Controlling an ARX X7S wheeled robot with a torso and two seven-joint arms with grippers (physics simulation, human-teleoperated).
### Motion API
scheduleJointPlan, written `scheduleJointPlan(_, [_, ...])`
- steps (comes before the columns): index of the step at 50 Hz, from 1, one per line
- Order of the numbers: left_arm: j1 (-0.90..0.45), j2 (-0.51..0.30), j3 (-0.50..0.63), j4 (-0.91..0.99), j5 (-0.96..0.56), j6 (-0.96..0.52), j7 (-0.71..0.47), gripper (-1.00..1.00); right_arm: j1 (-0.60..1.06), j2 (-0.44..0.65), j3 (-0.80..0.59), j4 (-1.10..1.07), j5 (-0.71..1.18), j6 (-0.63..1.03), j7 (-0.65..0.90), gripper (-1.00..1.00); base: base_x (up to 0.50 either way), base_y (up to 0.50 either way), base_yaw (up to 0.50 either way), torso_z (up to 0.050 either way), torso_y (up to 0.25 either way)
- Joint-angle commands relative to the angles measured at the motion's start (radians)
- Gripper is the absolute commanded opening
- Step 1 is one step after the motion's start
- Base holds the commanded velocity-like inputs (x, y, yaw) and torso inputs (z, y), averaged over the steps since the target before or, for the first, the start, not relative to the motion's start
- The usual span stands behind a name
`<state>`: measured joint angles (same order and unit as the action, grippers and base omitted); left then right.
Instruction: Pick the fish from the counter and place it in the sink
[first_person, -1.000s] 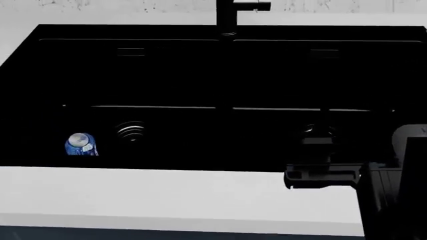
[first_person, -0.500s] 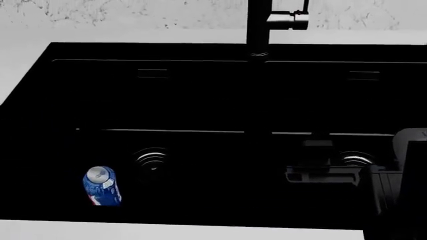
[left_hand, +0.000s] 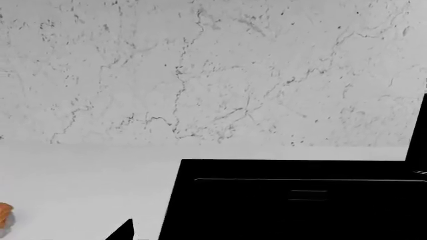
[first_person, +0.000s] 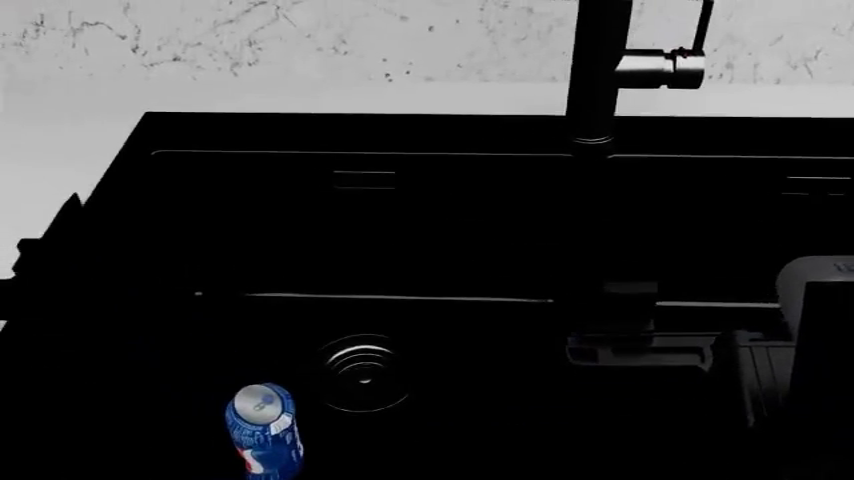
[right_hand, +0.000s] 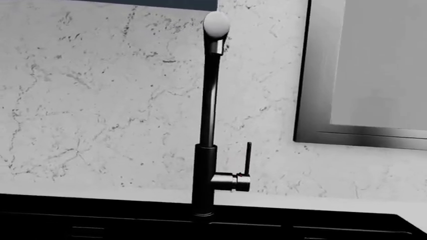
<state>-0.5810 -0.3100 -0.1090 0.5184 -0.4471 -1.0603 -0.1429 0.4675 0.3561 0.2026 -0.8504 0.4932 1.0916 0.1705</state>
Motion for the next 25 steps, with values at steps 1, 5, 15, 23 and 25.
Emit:
scheduleJointPlan(1, [0.001,0.002,0.001,-0.010,-0.004,0.004,-0.003,1.00,0.002,-0.001,-0.004,0.002,0.007,-0.006,0.003,1.00,0.00,0.00,0.00,0.000,0.000])
scheduleJointPlan(5, [0.001,0.001,0.002,-0.014,-0.004,0.007,-0.004,1.00,0.006,-0.001,0.004,0.002,0.015,0.003,0.006,1.00,0.00,0.00,0.00,0.000,0.000])
scheduleJointPlan(15, [0.005,0.001,0.003,-0.023,-0.006,0.014,-0.007,1.00,0.002,0.014,-0.025,0.008,0.010,-0.010,0.001,1.00,0.00,0.05,0.00,0.000,0.000])
scheduleJointPlan(23, [0.009,0.001,0.001,-0.018,-0.010,0.014,-0.011,1.00,-0.005,0.005,-0.008,0.005,0.022,-0.019,0.002,1.00,0.03,0.26,0.00,0.000,0.000])
scheduleJointPlan(25, [0.010,0.000,0.000,-0.018,-0.011,0.014,-0.012,1.00,-0.011,0.000,0.000,0.005,0.024,-0.033,0.000,1.00,0.02,0.08,0.00,0.000,0.000])
